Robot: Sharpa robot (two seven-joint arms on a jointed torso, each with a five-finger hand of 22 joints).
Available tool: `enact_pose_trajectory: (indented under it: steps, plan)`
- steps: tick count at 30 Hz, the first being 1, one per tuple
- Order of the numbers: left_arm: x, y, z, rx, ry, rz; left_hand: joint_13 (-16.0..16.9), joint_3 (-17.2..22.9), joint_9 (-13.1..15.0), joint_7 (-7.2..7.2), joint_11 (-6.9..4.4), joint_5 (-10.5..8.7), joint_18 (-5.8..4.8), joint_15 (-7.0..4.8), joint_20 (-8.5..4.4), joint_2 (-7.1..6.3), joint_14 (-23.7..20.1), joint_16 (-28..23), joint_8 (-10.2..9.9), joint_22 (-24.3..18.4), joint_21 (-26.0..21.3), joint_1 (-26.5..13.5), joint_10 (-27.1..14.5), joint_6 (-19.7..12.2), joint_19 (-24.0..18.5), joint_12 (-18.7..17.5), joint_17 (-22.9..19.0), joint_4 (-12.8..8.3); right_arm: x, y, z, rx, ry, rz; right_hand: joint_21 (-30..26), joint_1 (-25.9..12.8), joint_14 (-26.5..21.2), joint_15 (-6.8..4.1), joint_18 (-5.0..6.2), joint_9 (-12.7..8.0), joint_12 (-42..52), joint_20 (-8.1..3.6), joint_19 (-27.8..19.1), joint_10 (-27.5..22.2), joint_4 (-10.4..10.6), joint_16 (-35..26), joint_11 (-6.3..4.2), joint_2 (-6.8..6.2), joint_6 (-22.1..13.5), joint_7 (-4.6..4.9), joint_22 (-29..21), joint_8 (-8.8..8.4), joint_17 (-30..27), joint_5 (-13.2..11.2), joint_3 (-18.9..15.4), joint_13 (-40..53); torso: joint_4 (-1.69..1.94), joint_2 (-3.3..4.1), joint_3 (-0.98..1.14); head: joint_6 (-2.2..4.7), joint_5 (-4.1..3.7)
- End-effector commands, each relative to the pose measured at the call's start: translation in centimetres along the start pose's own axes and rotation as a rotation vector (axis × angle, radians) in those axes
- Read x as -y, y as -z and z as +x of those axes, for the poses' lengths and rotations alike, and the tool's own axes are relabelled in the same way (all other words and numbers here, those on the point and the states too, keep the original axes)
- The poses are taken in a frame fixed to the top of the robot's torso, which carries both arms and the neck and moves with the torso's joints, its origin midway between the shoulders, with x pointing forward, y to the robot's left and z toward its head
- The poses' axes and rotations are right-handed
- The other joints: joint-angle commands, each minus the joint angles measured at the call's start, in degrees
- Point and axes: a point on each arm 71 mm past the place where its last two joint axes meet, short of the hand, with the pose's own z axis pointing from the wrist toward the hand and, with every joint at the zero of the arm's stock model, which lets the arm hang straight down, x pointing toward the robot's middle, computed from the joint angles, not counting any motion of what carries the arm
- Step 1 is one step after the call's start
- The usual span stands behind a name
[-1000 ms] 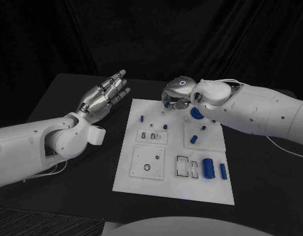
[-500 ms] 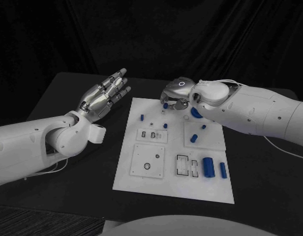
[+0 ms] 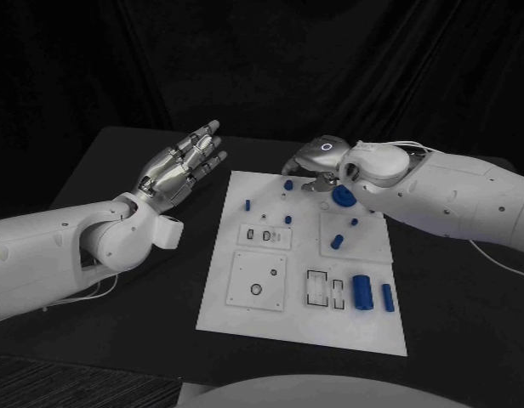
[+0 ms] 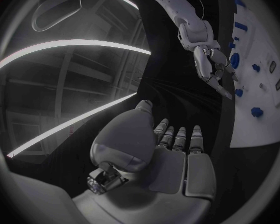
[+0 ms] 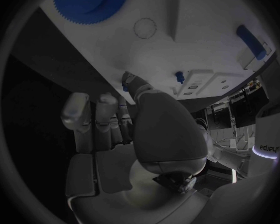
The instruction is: Assemble the parts on the task board
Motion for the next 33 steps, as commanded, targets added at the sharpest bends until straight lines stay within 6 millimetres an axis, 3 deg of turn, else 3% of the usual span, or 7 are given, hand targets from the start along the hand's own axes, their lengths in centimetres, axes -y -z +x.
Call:
enact_pose_trajectory:
  steps: [1,7,10,12,15,19,33]
  plan:
    - [0.7,0.0,0.0,-0.009,0.006,0.068,-0.05,0.04,0.09,0.30,0.45,0.11,0.54,0.42,0.41,0.17,-0.09,-0.21,0.20,-0.06,-0.20,0.11,-0.14,0.05,-0.05,-0.20,-0.10,0.15,0.7,1.1,-1.6,0.093,0.014,0.030,-1.04,0.38,-0.71,0.11,0.72,-0.29,1.28,0.08,-0.67,1.05,-0.14,-1.12,0.16,0.46,0.91,0.88,-0.73,0.68,-1.58,0.23,-0.46,0.45,-0.05,-0.03,-0.01,0.33,0.32]
    - [0.8,0.2,-0.3,-0.002,0.001,0.068,-0.05,0.04,0.10,0.34,0.46,0.13,0.55,0.44,0.45,0.16,-0.09,-0.21,0.21,-0.06,-0.20,0.13,-0.14,0.10,-0.05,-0.20,-0.10,0.13,2.0,3.9,-3.7,0.164,0.017,0.034,-9.88,-0.09,-6.61,-0.50,2.65,-1.39,14.38,-0.34,-6.91,11.91,0.30,-10.63,-1.37,0.81,2.97,1.81,-8.41,0.90,-14.27,-1.87,-1.41,7.38,-0.10,-0.09,-0.01,0.01,0.61]
    - [0.7,0.2,-0.3,-0.002,0.001,0.068,-0.05,0.04,0.10,0.34,0.46,0.13,0.55,0.44,0.45,0.16,-0.09,-0.21,0.21,-0.06,-0.20,0.13,-0.14,0.10,-0.05,-0.20,-0.10,0.13,2.8,5.4,-4.1,0.167,0.015,0.052,-17.24,-1.67,-7.42,-0.51,3.29,-2.36,33.99,-0.75,-10.07,9.15,1.37,-14.13,-2.27,1.49,3.77,2.39,-13.81,0.63,-16.46,-4.11,-3.96,22.49,-0.09,-0.08,0.00,-0.05,0.44]
    - [0.7,0.1,-0.3,-0.002,0.001,0.067,-0.05,0.05,0.10,0.38,0.51,0.19,0.57,0.45,0.52,0.15,-0.09,-0.21,0.22,-0.06,-0.20,0.16,-0.14,0.14,-0.05,-0.20,-0.10,0.10,3.5,6.3,-4.0,0.153,0.000,0.072,-14.38,-3.35,-2.38,-0.56,2.92,-3.02,62.96,-0.94,-7.09,14.74,3.04,0.71,-2.90,2.53,5.01,3.10,-9.48,0.65,5.64,-4.75,-5.05,53.15,-0.02,-0.04,-0.01,-0.01,0.33]
    - [0.7,0.0,-0.2,-0.006,0.003,0.066,-0.05,0.08,0.11,0.43,0.64,0.27,0.62,0.54,0.64,0.16,-0.09,-0.21,0.24,-0.06,-0.20,0.24,-0.14,0.20,-0.05,-0.20,-0.10,0.06,4.7,7.5,-3.5,0.105,-0.049,0.120,3.86,-7.33,12.75,-1.65,-1.45,-2.71,83.51,-1.30,4.82,43.26,6.47,23.47,-3.60,3.38,7.98,4.37,8.67,1.60,43.30,-5.24,-7.14,85.41,-0.06,-0.04,-0.02,0.00,0.64]
    - [0.6,-0.1,-0.1,-0.011,0.007,0.065,-0.05,0.13,0.12,0.47,0.66,0.36,0.65,0.77,0.81,0.17,-0.09,-0.21,0.24,-0.06,-0.20,0.35,-0.14,0.20,-0.05,-0.20,-0.10,0.01,6.0,8.8,-2.4,0.043,-0.120,0.185,8.97,-11.90,13.37,-1.64,-2.41,-2.56,83.51,-1.51,7.99,43.26,9.83,24.14,-3.50,3.88,7.60,4.62,13.70,1.22,44.60,-4.37,-9.06,85.41,-0.10,-0.10,-0.06,-0.20,0.74]
    - [0.6,-0.1,-0.2,-0.012,0.007,0.066,-0.05,0.15,0.13,0.46,0.65,0.39,0.65,0.95,0.90,0.16,-0.09,-0.21,0.25,-0.06,-0.20,0.41,-0.14,0.28,-0.05,-0.20,-0.10,-0.01,7.6,11.3,0.8,-0.044,-0.191,0.286,13.66,-10.82,13.37,-2.19,-3.73,-2.44,83.51,-2.08,11.92,43.26,9.68,24.14,-3.68,2.56,7.62,4.74,18.17,1.03,44.60,-5.05,-9.19,85.41,-0.11,-0.11,-0.05,-0.53,0.31]
